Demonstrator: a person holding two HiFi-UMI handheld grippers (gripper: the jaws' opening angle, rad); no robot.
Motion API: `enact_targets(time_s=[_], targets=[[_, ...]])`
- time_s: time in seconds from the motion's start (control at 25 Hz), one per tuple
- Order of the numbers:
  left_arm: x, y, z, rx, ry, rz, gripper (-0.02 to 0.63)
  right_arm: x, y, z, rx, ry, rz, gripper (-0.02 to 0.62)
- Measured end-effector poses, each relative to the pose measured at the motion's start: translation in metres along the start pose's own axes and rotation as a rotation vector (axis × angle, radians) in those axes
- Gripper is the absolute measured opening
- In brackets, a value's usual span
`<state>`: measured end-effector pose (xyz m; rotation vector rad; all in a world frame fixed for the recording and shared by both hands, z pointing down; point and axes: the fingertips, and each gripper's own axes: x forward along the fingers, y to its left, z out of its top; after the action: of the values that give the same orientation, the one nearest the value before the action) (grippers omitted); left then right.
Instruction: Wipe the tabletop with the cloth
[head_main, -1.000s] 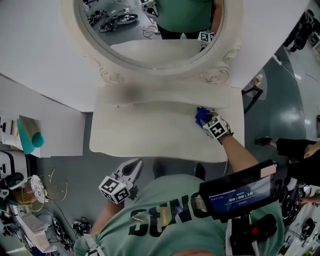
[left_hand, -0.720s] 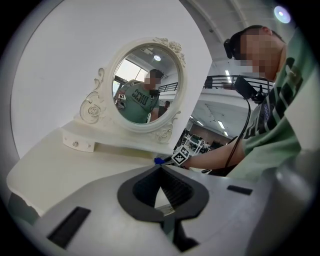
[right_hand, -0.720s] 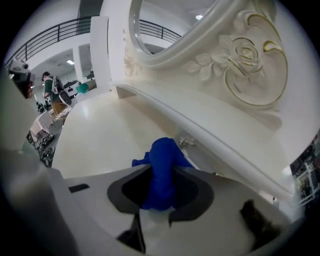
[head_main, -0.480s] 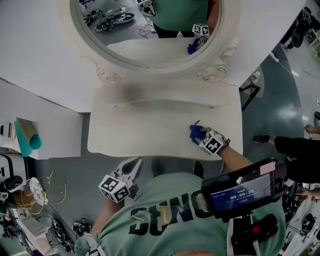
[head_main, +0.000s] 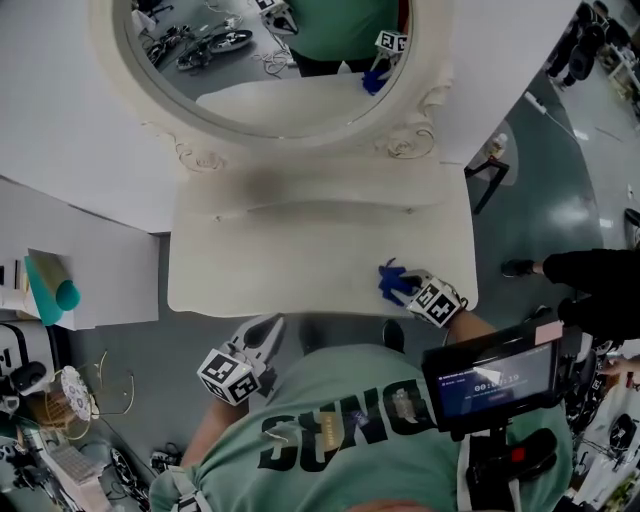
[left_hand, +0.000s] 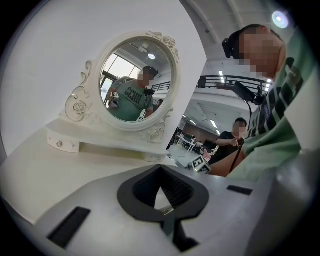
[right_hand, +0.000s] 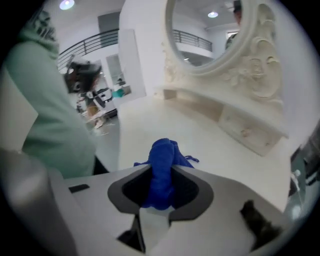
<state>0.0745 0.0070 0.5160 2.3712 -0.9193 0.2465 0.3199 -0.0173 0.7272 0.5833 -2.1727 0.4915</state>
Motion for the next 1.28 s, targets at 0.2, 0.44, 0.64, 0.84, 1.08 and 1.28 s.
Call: enact_targets(time_s=[0.2,0.44,0.64,0.84,1.08,1.28], targets=[[-0.005,0.000,-0.003,-0.001,0.010,0.031,-0.002,-0.006,-0.142,0.029,0.010,0.014,-0.250,0.107],[-0.017,0.005,-0.006,-0.008,0.011,0.064,-0.002,0.012,-0.183,0.023,0.008,0.071,-0.294,0.109],[-0.013,0.007,-0.005,-0.008,0.012,0.058,-0.002,0.018,-0.178,0.019,0.019,0.092,-0.252,0.107],[-0.002,0.008,0.000,-0.004,0.007,0.023,-0.002,0.010,-0.050,-0.013,-0.089,0.134,-0.035,0.106],[0.015,0.004,0.003,0.000,0.007,-0.014,-0.002,-0.006,0.078,-0.081,-0.100,0.136,0.150,0.107],[0.020,-0.003,0.003,0.009,0.020,-0.018,-0.002,-0.028,0.021,-0.049,0.015,0.001,0.068,0.107]])
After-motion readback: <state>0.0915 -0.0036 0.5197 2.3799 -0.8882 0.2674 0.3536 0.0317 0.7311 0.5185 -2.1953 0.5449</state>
